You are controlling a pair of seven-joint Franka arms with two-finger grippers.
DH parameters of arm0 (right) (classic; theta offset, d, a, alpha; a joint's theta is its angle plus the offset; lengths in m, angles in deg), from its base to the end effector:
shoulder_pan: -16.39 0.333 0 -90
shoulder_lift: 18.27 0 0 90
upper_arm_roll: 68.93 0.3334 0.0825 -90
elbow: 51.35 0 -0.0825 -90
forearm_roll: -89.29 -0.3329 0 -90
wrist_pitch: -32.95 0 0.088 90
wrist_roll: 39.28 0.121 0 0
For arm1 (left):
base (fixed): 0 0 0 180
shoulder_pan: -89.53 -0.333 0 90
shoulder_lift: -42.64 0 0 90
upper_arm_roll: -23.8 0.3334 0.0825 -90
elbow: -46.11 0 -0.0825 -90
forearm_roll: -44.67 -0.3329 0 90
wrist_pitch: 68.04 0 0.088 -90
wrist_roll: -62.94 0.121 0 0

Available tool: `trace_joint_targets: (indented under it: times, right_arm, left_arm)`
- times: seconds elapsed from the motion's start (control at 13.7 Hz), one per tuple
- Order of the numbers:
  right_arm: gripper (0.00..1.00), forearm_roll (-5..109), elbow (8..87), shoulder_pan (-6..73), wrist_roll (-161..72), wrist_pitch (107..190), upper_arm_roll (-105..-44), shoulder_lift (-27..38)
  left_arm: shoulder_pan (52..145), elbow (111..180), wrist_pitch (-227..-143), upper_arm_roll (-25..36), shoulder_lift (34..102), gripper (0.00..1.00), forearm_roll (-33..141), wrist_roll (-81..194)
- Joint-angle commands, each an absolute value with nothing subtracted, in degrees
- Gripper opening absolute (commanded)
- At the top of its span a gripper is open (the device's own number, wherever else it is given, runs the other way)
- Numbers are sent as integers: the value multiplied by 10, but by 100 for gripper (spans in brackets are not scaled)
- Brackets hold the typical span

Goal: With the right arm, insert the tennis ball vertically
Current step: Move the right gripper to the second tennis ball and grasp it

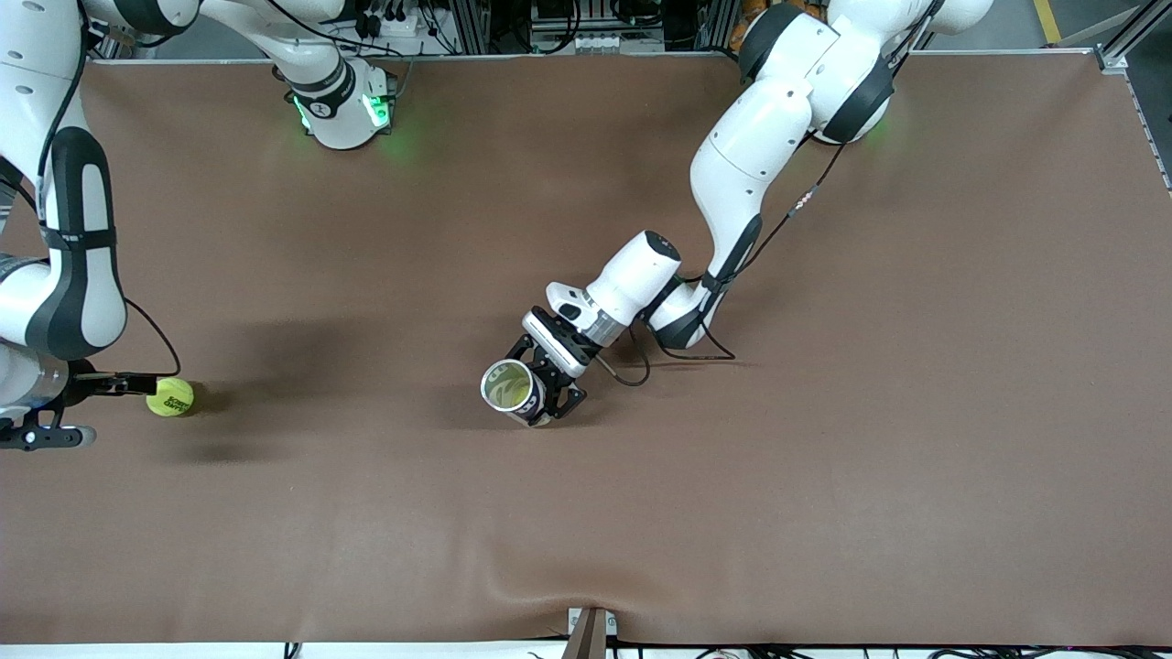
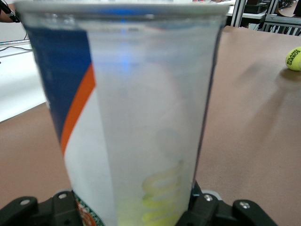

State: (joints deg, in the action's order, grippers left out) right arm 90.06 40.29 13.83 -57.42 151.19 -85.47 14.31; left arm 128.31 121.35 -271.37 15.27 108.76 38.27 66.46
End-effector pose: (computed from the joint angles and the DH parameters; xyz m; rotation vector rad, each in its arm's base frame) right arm 0.6186 -0.1854 0.3334 3.0027 0.0405 -0.1976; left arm 0.5405 -0.5332 0.2106 2.1533 -0.9695 1.3064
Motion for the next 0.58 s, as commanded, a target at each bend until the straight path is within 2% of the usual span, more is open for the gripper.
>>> trace_joint_targets:
  times: [0.0,0.51]
  right_arm:
    - [100,908,425,130,-597,1543,-845,145]
    - [100,889,464,108,-644,1643,-840,187]
  left_arm:
    - [1287,1203,-2717,156,1090,78,393,660]
    - [1287,1206,-2717,155,1090,78,393,659]
